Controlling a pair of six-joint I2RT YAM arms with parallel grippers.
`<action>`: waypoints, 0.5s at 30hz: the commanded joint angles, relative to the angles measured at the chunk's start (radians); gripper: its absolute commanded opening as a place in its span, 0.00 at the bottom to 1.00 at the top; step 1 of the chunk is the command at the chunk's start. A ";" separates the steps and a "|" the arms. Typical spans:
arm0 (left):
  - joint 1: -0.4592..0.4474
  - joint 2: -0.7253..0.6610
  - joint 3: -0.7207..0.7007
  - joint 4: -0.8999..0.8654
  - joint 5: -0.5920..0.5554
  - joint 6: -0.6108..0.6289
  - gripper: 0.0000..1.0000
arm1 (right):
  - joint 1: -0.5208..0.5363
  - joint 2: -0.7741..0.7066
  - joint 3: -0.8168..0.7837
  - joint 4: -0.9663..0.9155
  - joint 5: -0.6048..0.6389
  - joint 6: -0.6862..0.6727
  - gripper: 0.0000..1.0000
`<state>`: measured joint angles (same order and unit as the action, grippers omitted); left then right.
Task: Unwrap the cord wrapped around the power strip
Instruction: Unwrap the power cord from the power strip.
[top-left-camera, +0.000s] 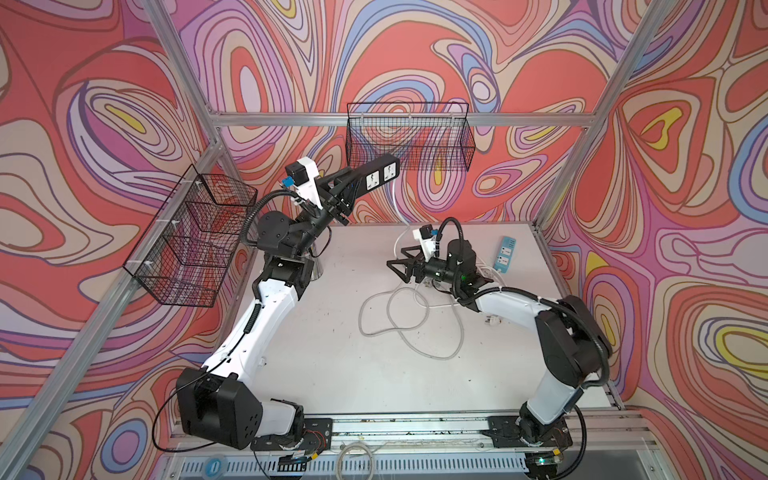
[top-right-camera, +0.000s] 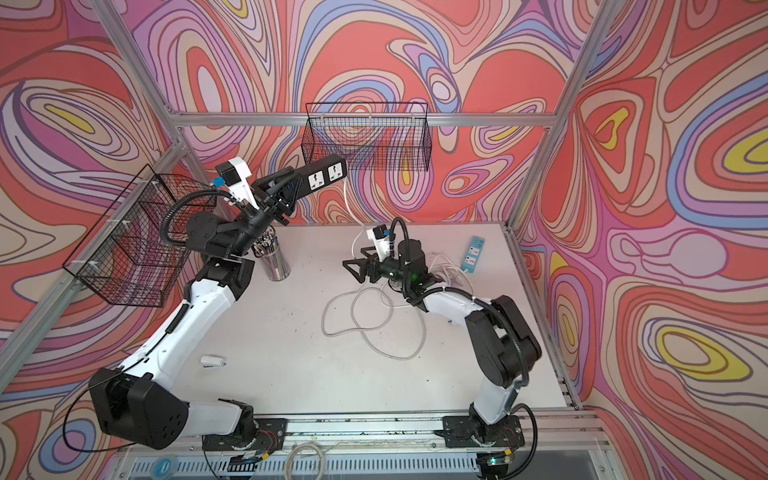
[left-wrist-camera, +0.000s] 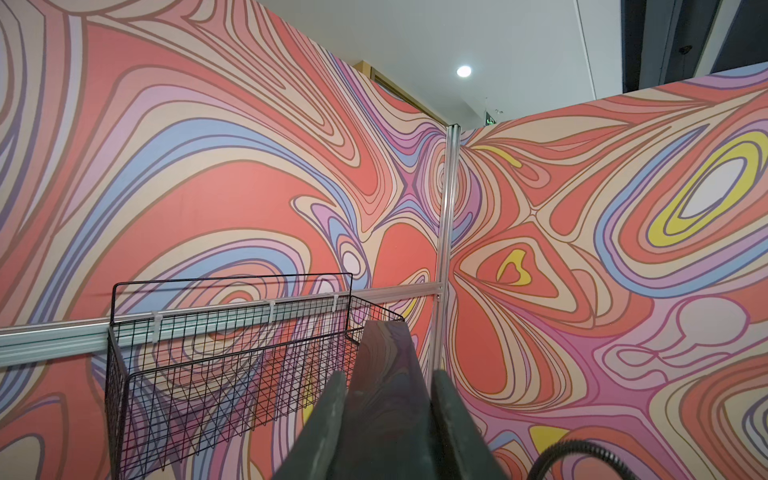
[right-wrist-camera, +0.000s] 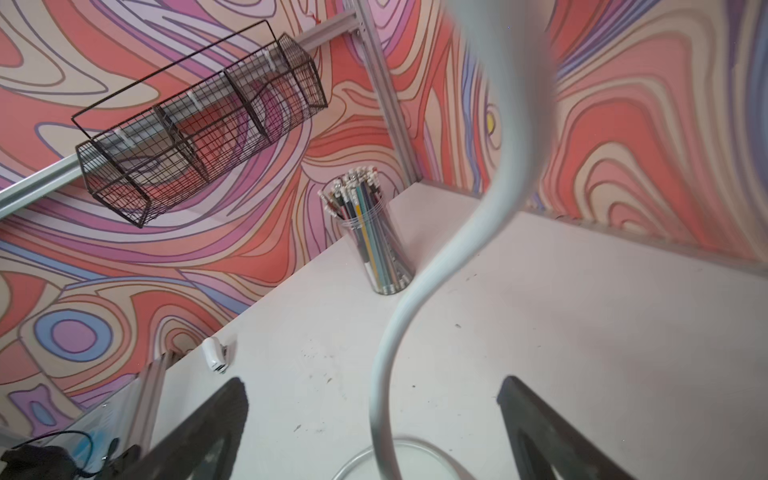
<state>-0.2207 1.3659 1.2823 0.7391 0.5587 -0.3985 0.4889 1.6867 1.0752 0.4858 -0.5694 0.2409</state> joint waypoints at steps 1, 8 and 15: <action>0.013 -0.023 0.014 0.015 0.080 -0.026 0.00 | 0.005 -0.121 0.003 -0.232 0.090 -0.209 0.98; 0.014 -0.016 0.033 -0.181 0.212 0.001 0.00 | 0.007 -0.331 0.077 -0.545 0.259 -0.490 0.98; 0.013 -0.012 0.063 -0.405 0.333 0.127 0.00 | 0.024 -0.449 0.069 -0.516 0.324 -0.639 0.98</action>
<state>-0.2096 1.3666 1.2984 0.4248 0.8070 -0.3481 0.4984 1.2591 1.1332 -0.0013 -0.3000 -0.2619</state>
